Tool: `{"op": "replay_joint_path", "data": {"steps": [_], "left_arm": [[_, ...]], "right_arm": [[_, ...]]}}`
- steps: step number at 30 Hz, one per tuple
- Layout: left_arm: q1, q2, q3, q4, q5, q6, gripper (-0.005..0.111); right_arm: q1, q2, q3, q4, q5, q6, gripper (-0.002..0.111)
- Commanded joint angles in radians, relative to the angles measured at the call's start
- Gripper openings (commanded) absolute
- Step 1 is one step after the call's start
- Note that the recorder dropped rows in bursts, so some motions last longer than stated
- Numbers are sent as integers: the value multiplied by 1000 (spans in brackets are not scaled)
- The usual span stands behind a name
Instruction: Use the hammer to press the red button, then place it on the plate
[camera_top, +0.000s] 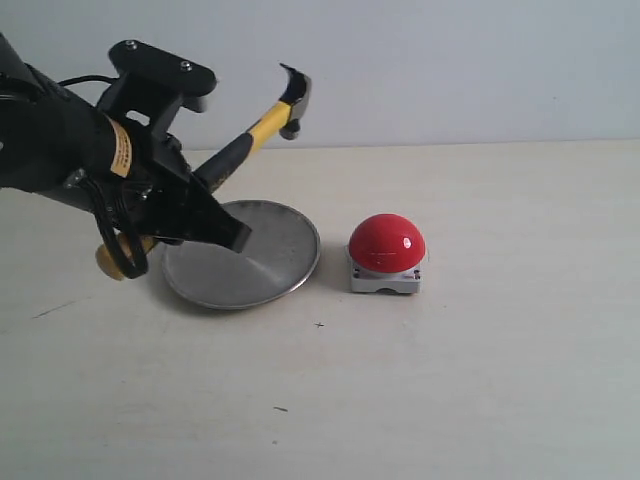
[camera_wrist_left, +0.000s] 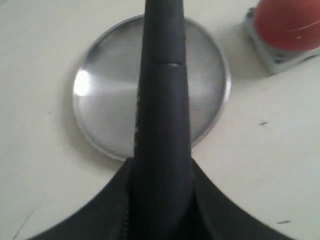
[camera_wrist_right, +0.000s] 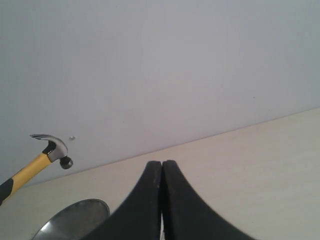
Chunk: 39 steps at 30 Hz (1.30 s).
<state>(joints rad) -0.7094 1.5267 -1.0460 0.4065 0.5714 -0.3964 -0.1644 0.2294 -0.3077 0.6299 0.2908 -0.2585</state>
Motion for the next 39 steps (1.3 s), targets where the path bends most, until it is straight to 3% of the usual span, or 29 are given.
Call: {"op": "replay_joint_path", "data": {"steps": [1,7,13,21,39], "left_arm": [[-81,-20,-19,-58,-107,4,0],[-109,19,-19,-161,-117,0,0],[-109,94,-19,-240,-238,-56,0],[-173,124,-19,-236,-259,-51,0],[-179,124,20,-239,-242,-59,0]], "right_arm": [[1,-7,5,1,-2,-1,0],[1,-7,5,1,-2,-1,0],[1,-7,5,1,-2,-1,0],[1,-7,5,1,-2,-1,0],[1,-7,5,1,-2,-1,0]]}}
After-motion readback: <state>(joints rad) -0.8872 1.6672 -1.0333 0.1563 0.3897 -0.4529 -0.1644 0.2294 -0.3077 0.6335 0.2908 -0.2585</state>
